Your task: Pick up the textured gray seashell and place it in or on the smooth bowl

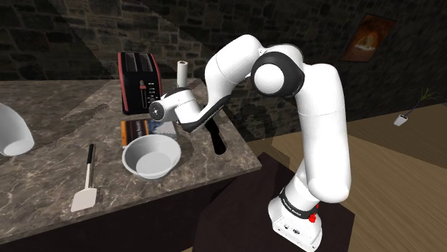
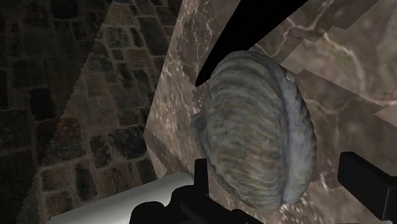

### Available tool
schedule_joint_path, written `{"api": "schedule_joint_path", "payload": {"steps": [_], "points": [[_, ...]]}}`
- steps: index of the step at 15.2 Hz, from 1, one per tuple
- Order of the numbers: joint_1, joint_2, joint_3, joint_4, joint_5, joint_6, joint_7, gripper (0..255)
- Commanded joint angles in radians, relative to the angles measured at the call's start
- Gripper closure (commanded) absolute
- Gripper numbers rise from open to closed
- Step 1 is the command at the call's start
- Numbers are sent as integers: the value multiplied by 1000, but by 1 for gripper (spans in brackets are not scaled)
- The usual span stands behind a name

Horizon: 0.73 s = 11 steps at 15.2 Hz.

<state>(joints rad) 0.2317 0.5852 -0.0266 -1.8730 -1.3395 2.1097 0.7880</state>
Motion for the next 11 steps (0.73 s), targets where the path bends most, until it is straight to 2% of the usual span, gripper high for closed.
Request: {"api": "schedule_joint_path", "payload": {"steps": [1, 3, 4, 11], "points": [[0, 0, 0, 0, 0, 0, 0, 0], [0, 0, 0, 0, 0, 0, 0, 0], [0, 0, 0, 0, 0, 0, 0, 255], [1, -2, 1, -2, 1, -1, 1, 255]]}}
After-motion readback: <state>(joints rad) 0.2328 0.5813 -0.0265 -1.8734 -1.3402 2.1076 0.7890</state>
